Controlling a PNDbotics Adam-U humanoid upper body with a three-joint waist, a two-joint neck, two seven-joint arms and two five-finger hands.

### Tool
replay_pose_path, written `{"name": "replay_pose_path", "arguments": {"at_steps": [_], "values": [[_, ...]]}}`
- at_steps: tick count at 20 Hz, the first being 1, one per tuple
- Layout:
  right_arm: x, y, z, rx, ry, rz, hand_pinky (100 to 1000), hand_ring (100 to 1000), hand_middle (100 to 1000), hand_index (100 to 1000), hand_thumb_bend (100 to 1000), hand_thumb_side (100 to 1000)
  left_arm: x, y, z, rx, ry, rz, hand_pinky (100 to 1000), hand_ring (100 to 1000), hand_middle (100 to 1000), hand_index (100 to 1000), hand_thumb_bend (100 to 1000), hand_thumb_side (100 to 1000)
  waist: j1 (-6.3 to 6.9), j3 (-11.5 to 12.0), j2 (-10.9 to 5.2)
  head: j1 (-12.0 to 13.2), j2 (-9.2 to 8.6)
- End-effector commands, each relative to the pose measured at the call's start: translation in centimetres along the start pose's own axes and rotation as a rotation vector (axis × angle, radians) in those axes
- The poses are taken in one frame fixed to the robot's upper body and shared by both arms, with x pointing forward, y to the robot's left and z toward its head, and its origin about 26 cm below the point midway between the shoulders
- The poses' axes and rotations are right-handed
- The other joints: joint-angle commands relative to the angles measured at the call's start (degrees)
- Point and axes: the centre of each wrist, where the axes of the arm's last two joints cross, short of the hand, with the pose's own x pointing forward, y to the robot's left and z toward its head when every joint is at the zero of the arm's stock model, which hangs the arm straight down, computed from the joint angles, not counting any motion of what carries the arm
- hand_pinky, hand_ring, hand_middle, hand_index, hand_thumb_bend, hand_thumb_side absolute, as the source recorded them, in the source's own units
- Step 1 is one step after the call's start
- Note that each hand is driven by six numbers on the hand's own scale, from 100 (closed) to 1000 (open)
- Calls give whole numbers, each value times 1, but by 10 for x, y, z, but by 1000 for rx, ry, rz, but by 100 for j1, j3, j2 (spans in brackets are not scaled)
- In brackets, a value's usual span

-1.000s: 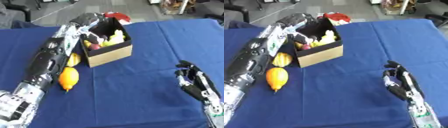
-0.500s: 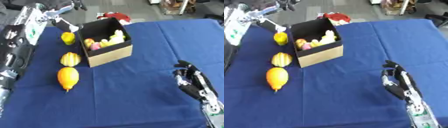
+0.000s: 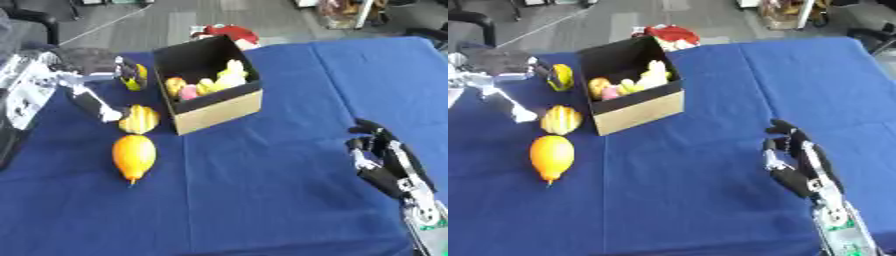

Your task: Pick up objects on the table and place them in the box.

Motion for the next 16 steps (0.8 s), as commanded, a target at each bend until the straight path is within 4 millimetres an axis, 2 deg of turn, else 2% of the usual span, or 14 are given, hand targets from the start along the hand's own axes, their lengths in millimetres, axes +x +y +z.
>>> {"name": "replay_pose_path", "arguments": {"at_steps": [1, 6, 9, 16], "values": [[4, -8, -3, 2, -19, 31, 750, 671, 737, 883, 100, 281, -5, 10, 14, -208, -108, 25, 792, 740, 757, 860, 316, 476, 59, 0, -61, 11, 23], [5, -8, -4, 4, -21, 32, 750, 671, 737, 883, 100, 280, 9, 2, 10, -278, -172, 52, 805, 753, 772, 876, 372, 503, 78, -24, -51, 37, 23], [5, -9, -4, 5, -20, 33, 750, 671, 737, 883, 100, 280, 13, -5, 8, -303, -197, 28, 807, 751, 772, 878, 391, 476, 79, -32, -49, 56, 23], [4, -10, -3, 3, -16, 36, 750, 671, 737, 883, 100, 279, 12, -13, 16, -357, -210, -50, 814, 760, 778, 882, 502, 396, 104, -24, -50, 79, 23]]}}
